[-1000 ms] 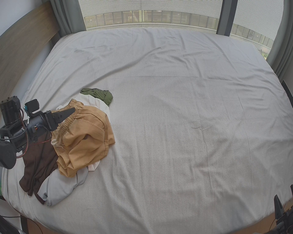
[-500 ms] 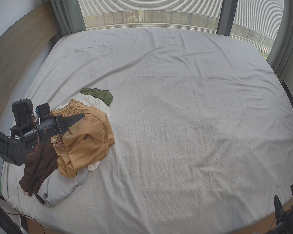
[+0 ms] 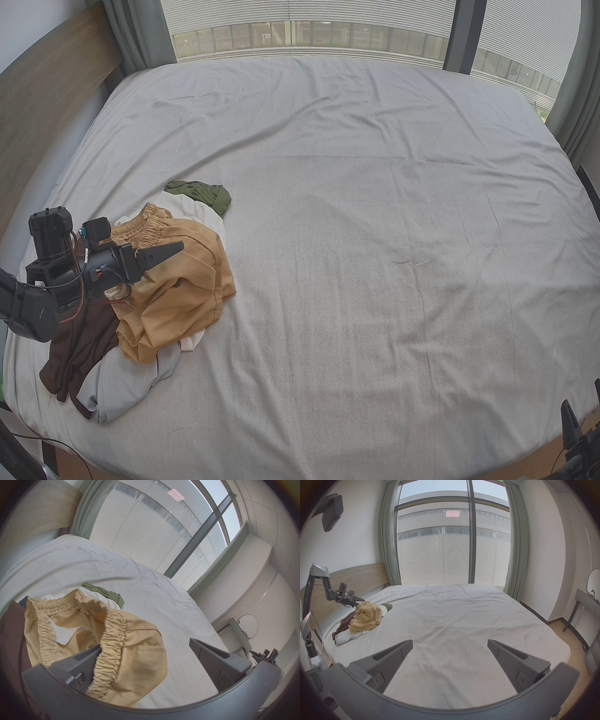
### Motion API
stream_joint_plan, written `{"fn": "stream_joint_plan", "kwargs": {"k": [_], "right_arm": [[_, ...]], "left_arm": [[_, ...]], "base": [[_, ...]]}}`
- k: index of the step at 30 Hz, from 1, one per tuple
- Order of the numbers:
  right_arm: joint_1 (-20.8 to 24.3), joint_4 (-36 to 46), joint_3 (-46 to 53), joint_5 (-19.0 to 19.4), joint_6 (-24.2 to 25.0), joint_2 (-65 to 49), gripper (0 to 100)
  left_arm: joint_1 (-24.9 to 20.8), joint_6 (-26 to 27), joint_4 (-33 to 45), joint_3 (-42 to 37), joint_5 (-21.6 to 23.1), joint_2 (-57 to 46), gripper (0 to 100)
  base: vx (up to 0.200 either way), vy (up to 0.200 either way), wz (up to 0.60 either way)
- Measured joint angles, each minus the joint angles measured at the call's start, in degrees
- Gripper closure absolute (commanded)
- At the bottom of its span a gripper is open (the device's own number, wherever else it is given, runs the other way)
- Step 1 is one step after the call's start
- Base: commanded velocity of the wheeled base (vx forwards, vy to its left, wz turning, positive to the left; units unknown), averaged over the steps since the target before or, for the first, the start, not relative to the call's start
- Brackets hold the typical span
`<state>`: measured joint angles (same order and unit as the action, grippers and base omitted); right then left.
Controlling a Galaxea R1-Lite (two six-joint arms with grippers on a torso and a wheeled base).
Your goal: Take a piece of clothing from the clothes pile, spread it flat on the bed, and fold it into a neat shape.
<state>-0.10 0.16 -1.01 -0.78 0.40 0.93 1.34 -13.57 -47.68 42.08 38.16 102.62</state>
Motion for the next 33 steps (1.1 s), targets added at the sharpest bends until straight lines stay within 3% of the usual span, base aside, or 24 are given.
{"fn": "stream_joint_plan", "kwargs": {"k": [11,22,23,33], "right_arm": [[0.0,0.0,0.0,0.0,0.0,0.0,0],[-0.1,0.0,0.0,0.0,0.0,0.0,0],[-0.1,0.0,0.0,0.0,0.0,0.0,0],[-0.1,0.0,0.0,0.0,0.0,0.0,0]], "left_arm": [[0.1,-0.2,-1.0,-0.7,7.3,0.8,0],[-0.1,-0.4,-7.7,0.7,7.6,4.8,0],[-0.1,-0.5,-8.2,0.9,7.5,5.2,100],[0.0,-2.0,-8.8,2.0,7.1,7.2,100]], "base": [[0.000,0.000,0.00],[0.000,0.000,0.00],[0.000,0.000,0.00],[0.000,0.000,0.00]]}}
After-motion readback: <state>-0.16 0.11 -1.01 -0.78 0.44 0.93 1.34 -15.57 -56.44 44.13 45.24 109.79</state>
